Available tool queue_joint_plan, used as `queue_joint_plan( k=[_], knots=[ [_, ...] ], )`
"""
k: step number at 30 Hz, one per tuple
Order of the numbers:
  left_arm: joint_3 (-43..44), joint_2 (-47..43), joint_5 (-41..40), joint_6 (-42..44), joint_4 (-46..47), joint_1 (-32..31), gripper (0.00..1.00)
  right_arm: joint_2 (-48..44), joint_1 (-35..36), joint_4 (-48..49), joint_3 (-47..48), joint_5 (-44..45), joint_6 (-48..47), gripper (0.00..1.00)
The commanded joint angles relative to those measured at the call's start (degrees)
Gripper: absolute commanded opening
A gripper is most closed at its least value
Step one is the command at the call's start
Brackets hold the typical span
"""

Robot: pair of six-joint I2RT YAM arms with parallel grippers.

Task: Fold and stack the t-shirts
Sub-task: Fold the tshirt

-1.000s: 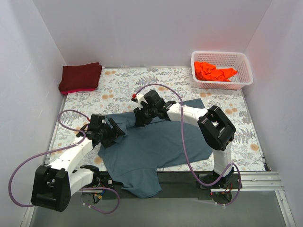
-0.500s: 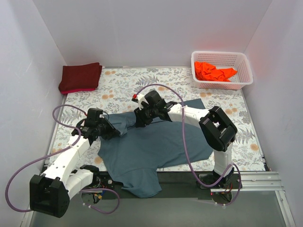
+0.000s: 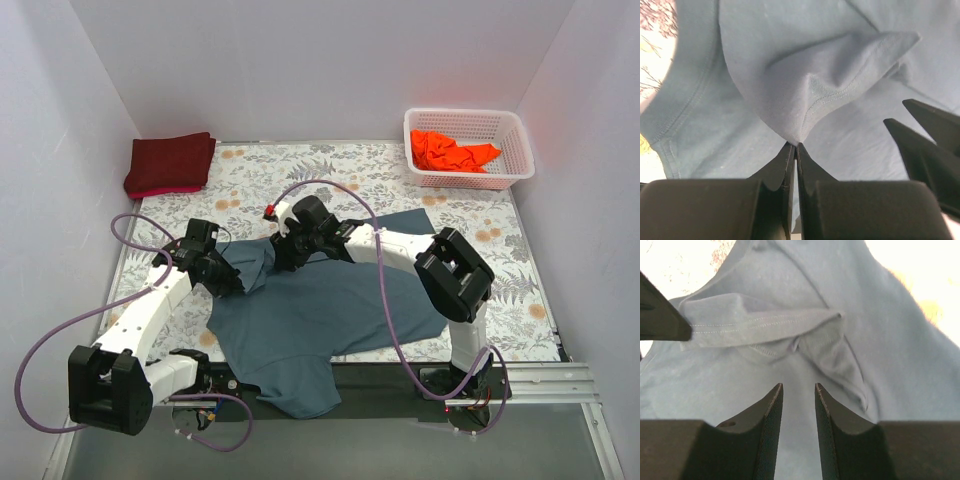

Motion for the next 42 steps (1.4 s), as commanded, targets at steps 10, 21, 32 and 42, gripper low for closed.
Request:
queue_joint_plan(
  k=[10,21,32,42],
  knots=[
    [7.6,6.9,-4.0,0.9,-2.4,5.9,0.0,5.9,4.4,2.2,7.9,10.1,-13.3,0.42],
    [9.4,10.3,-4.0,3.1,-1.3,7.0,0.0,10.9,4.7,-0.4,12.4,10.1,-14.6,0.43],
    [8.2,9.7,-4.0,3.2,-1.2,7.2,0.0,11.0,4.8,-1.3,13.2,9.8,-14.0,0.12],
    [6.9,6.2,-3.9,1.4,-3.1,7.3,0.0,1.9,4.7,-1.5,7.2,8.2,-13.9,0.1]
  ],
)
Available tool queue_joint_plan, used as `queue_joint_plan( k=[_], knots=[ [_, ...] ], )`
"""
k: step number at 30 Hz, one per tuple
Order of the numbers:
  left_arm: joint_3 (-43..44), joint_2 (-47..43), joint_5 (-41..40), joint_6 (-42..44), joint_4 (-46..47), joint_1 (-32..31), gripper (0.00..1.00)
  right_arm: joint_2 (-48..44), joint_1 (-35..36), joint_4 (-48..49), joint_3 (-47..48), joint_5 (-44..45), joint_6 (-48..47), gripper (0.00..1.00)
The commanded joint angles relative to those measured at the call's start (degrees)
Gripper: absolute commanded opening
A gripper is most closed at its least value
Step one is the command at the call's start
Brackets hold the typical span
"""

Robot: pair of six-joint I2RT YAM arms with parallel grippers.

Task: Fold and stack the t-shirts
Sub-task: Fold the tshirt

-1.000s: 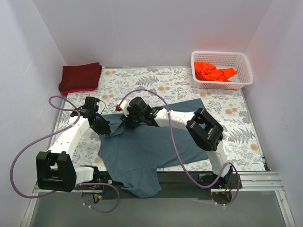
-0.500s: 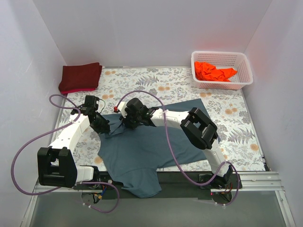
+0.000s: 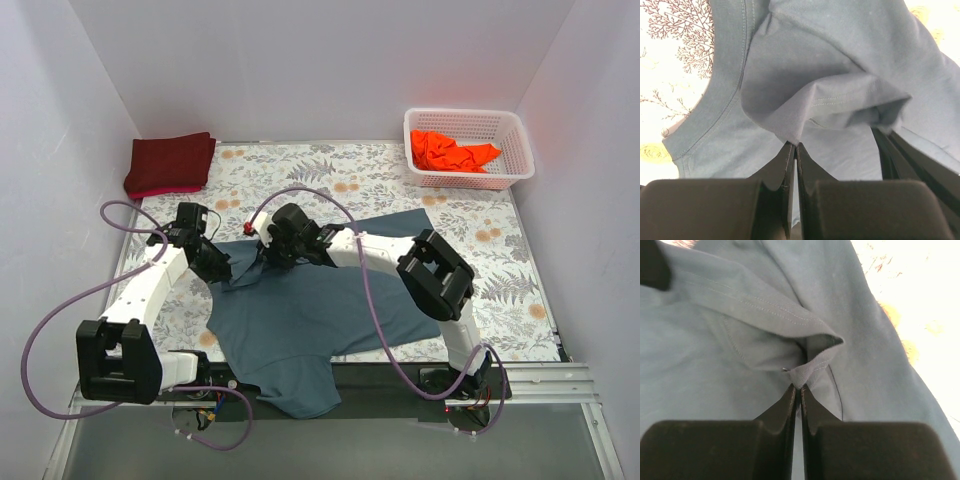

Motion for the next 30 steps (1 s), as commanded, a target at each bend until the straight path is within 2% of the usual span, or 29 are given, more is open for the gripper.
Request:
queue_joint_plan(
  k=[1,6,14,19,28,30],
  knots=[
    [-0.4,-4.0,-0.8,-1.3,-2.1,0.5,0.0,-7.2,0.1,0.8,-1.6,-1.5,0.2,0.1],
    [-0.8,-6.1,-0.7,-2.1,-4.4,0.5,0.0,-9.9,0.0,0.7,-6.0,-2.3,0.8,0.1],
    [-1.1,-9.6,0.2,-2.9,-9.9,0.6,0.0,-14.0,0.0,0.6,-13.5,-1.6,0.9,0.17],
    [-1.5,-11.7,3.1,-2.6,-13.6,0.8,0.0,-15.8,-0.3,0.1,-16.7,-0.3,1.6,0.21],
    [-6.9,-11.3,12.4,0.7,-14.0,0.8,0.0,-20.6,-1.2,-4.0,-22.8,1.8,4.9,0.25],
    [-7.4,-11.7,12.8,0.8,-14.2,0.8,0.0,-21.2,-1.4,-5.2,-22.3,0.5,5.7,0.34]
  ],
)
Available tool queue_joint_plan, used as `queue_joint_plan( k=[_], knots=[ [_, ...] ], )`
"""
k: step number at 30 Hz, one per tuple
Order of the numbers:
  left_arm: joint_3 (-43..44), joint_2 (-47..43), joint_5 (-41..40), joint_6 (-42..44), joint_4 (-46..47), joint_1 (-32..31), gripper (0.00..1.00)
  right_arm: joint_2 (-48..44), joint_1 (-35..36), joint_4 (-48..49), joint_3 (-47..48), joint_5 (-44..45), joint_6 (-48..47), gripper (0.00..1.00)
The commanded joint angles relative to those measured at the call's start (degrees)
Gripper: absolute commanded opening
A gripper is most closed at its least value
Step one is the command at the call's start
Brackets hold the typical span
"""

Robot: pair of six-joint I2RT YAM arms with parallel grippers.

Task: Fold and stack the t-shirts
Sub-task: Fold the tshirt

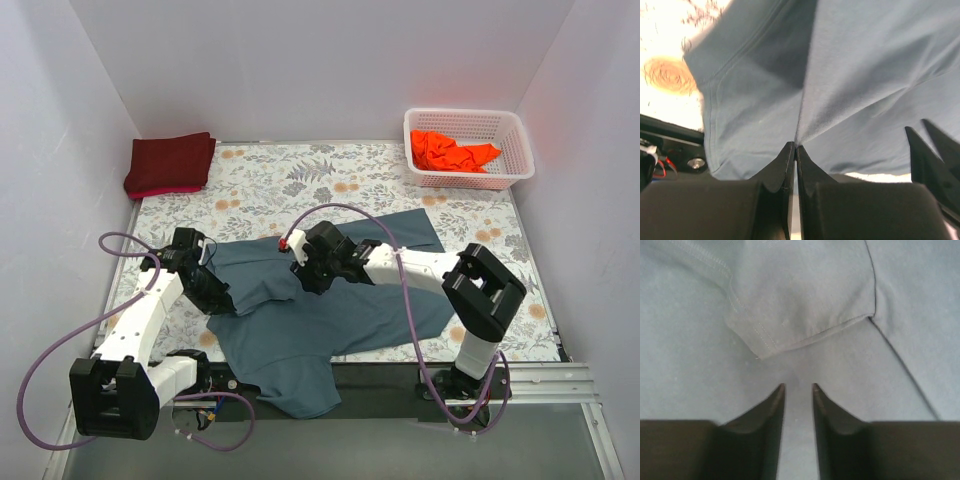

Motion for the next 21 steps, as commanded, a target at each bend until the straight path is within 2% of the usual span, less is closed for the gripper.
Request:
queue_joint_plan(
  k=[1,2,5,12,21],
  knots=[
    [-0.5,-0.6,4.4,1.5,-1.7,0.4,0.0,-2.9,-0.4,-2.1,0.7,-0.7,3.1,0.38],
    [-0.5,-0.7,4.1,1.5,-1.9,0.4,0.0,-2.9,-0.5,-2.2,1.1,-2.5,3.8,0.44],
    [-0.5,-0.8,4.0,1.8,-2.0,0.4,0.0,-1.6,-0.4,-2.5,3.3,-5.1,8.0,0.51],
    [-0.2,-0.6,0.3,2.4,-2.5,0.4,0.0,3.5,-0.6,-3.6,8.5,-5.5,20.1,0.48],
    [-1.0,1.0,0.4,3.4,-1.2,0.4,0.0,7.0,0.0,-3.5,9.1,-5.5,17.6,0.47]
  ],
)
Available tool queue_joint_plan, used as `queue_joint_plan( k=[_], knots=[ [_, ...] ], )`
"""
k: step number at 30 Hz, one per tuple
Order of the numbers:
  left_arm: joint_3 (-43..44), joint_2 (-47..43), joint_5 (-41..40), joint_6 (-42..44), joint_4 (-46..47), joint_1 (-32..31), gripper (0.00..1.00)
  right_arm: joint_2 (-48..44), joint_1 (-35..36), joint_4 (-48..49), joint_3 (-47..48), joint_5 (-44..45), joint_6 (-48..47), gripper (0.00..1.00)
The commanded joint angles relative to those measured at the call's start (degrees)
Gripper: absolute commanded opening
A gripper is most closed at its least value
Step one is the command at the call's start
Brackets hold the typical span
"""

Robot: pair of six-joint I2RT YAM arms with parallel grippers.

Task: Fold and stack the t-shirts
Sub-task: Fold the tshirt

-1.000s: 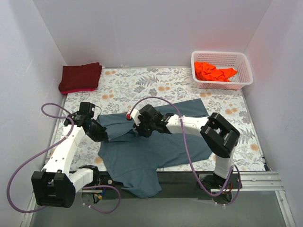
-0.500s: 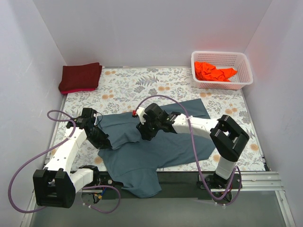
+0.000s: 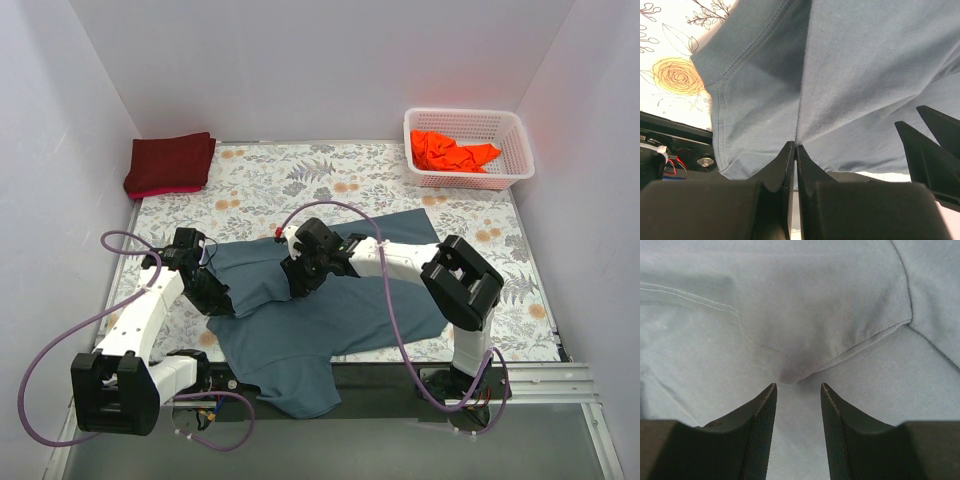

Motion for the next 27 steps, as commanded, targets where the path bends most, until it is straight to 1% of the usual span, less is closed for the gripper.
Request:
queue_joint_plan(
  k=[1,14,19,20,22,23,27],
  knots=[
    [-0.5,-0.1,0.3,0.8,-0.1,0.3,0.0,1.0,0.5,0.1,2.4,-0.3,-0.2,0.47],
    [-0.7,0.5,0.5,1.0,0.2,0.3,0.0,3.7,2.4,0.0,3.9,3.4,-2.3,0.47],
    [-0.1,0.7,0.1,1.0,-0.4,0.3,0.0,4.1,2.6,-0.1,3.0,6.1,-2.9,0.43],
    [0.0,0.6,-0.1,1.0,-0.5,0.3,0.0,3.9,2.6,-0.1,2.7,6.6,-3.0,0.38],
    [0.1,0.5,0.0,0.8,-0.8,0.3,0.0,3.1,2.6,-0.3,2.5,6.8,-3.4,0.33],
    [0.3,0.6,-0.1,0.8,-1.1,0.3,0.0,2.9,2.6,-0.5,2.6,6.8,-3.5,0.27],
    [1.4,0.3,0.7,0.3,-2.6,0.3,0.0,0.7,2.6,-2.0,3.3,6.9,-4.9,0.11]
  ],
)
